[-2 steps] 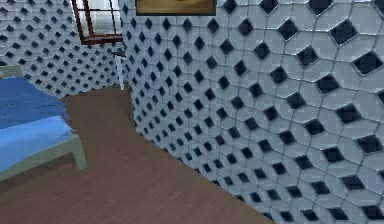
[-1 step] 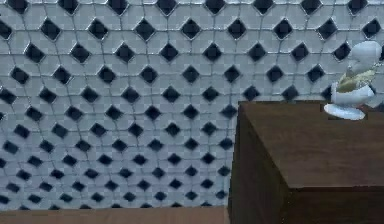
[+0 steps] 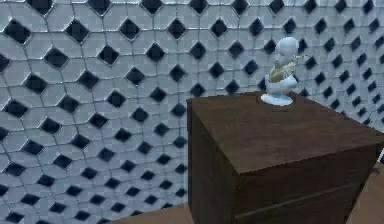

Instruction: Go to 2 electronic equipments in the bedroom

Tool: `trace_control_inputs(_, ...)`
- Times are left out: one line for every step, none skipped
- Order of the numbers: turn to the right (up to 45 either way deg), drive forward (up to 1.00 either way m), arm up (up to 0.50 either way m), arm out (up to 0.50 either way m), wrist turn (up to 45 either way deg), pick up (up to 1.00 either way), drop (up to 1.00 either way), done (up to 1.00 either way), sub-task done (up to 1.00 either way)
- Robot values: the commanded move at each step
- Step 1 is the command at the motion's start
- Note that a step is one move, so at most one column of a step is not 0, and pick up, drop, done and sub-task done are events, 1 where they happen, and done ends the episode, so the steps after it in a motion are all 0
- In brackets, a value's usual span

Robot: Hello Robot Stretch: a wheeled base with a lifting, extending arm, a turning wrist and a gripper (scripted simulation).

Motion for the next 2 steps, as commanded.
trace_control_inputs(0.0, 0.20, 0.00, 0.00, 0.0, 0.00, 0.00, 0.00, 0.00)
trace_control_inputs(-45.0, 0.00, 0.00, 0.00, 0.0, 0.00, 0.00, 0.00, 0.00)
